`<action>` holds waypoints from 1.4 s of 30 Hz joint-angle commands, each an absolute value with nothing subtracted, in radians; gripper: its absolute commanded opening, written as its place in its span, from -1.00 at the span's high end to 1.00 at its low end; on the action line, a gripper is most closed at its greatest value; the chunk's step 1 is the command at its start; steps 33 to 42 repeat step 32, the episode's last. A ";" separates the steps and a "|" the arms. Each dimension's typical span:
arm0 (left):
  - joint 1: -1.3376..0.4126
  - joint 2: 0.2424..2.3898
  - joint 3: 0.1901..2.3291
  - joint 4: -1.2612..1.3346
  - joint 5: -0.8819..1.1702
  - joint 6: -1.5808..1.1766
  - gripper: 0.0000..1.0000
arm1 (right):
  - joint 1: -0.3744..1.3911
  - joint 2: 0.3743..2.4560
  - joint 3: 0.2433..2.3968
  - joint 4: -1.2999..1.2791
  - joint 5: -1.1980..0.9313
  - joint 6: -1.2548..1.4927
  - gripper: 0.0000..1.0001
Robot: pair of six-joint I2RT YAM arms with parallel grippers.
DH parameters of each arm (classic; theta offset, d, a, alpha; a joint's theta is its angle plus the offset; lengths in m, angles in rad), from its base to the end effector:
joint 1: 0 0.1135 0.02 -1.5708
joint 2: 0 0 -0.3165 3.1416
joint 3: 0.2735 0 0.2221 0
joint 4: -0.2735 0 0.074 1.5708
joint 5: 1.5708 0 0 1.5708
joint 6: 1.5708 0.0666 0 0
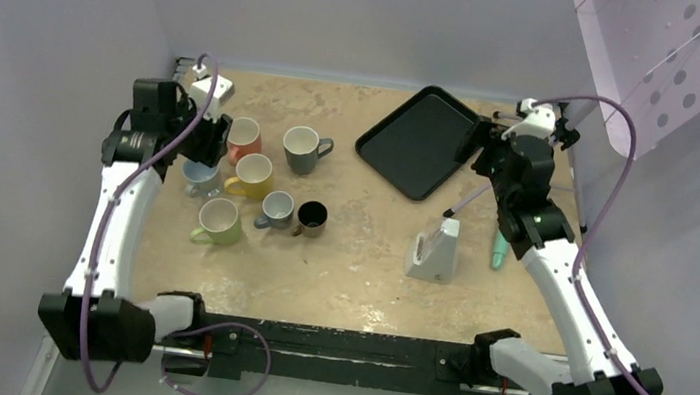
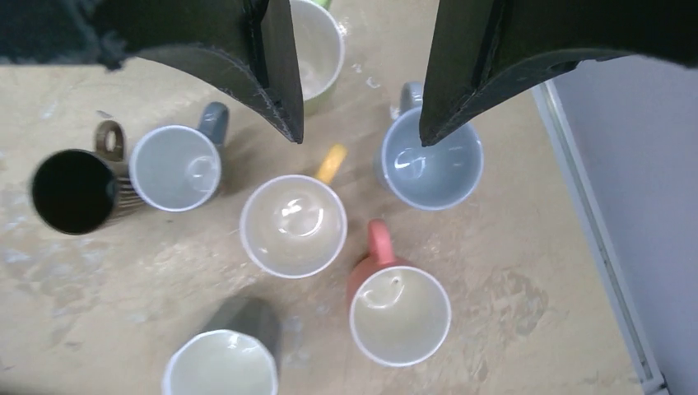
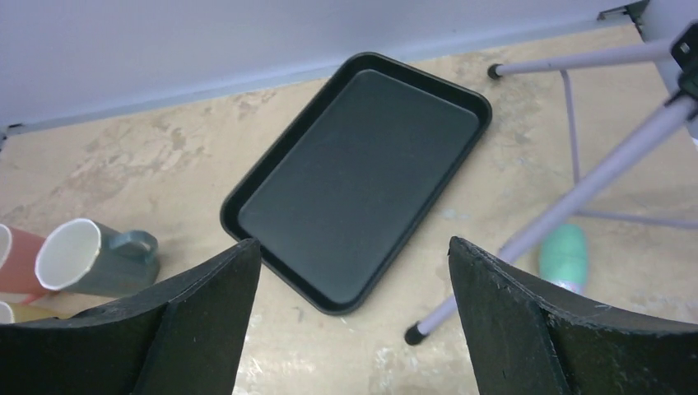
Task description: Turn the mug right side up
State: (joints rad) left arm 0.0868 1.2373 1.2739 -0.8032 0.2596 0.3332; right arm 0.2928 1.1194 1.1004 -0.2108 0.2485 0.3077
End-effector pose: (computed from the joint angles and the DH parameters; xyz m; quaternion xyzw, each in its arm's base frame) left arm 0.2282 0.0027 0.3844 0.1624 0.8994 -0.0356 0.4044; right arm 0.2267 0.0512 0.4227 0.0828 0.7769 0.0896 0.6177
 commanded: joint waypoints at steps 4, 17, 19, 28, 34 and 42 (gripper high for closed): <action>0.073 0.965 1.055 -0.707 0.358 0.195 -0.38 | 0.305 0.851 0.822 -0.016 0.370 0.238 -0.78; 0.070 0.477 0.508 -0.300 0.081 0.053 -1.00 | 0.305 0.498 0.411 0.210 0.481 0.186 -0.85; 0.070 0.502 0.516 -0.312 0.062 0.014 -1.00 | 0.304 0.456 0.364 0.233 0.481 0.167 -0.85; 0.070 0.512 0.501 -0.353 0.109 -0.077 -1.00 | 0.305 0.378 0.266 0.271 0.511 0.178 -0.85; 0.069 0.524 0.507 -0.361 0.086 -0.086 -1.00 | 0.305 0.386 0.274 0.263 0.510 0.178 -0.85; 0.069 0.524 0.507 -0.361 0.086 -0.086 -1.00 | 0.305 0.386 0.274 0.263 0.510 0.178 -0.85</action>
